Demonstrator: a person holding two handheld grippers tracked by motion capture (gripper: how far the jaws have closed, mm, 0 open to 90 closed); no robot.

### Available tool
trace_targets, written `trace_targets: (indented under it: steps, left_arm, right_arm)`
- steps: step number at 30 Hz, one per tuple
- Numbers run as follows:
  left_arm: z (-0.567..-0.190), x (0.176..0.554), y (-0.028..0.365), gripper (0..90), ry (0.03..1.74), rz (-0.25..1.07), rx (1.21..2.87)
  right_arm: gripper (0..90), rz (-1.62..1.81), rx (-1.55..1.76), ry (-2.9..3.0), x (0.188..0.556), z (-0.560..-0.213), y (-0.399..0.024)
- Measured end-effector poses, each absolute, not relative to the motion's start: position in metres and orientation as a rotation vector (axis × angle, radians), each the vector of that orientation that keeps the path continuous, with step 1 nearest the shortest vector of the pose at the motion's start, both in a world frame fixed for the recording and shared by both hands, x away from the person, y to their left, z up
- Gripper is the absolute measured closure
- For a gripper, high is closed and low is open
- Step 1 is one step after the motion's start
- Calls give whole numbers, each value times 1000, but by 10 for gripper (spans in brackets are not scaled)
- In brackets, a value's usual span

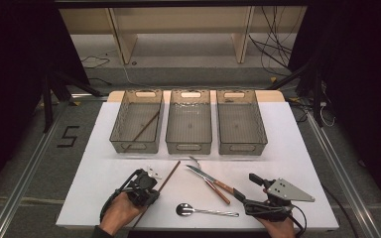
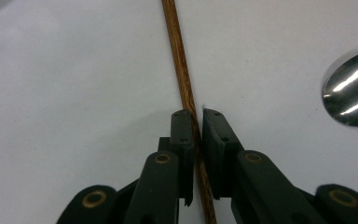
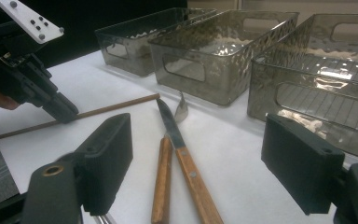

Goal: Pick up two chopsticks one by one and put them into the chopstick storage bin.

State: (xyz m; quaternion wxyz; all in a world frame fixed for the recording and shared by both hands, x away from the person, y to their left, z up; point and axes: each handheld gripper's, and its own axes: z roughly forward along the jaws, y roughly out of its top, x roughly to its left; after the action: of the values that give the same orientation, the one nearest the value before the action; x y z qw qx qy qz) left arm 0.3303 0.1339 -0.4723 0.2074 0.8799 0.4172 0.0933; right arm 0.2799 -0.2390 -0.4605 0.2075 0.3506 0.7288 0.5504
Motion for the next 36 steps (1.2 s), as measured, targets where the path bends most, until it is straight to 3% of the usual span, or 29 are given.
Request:
trace_targets:
  steps: [36]
  left_arm:
    - [-465,338,158,849,1169,220,2416]
  right_arm:
    - [253,1530,971,2028,280,-460,-239]
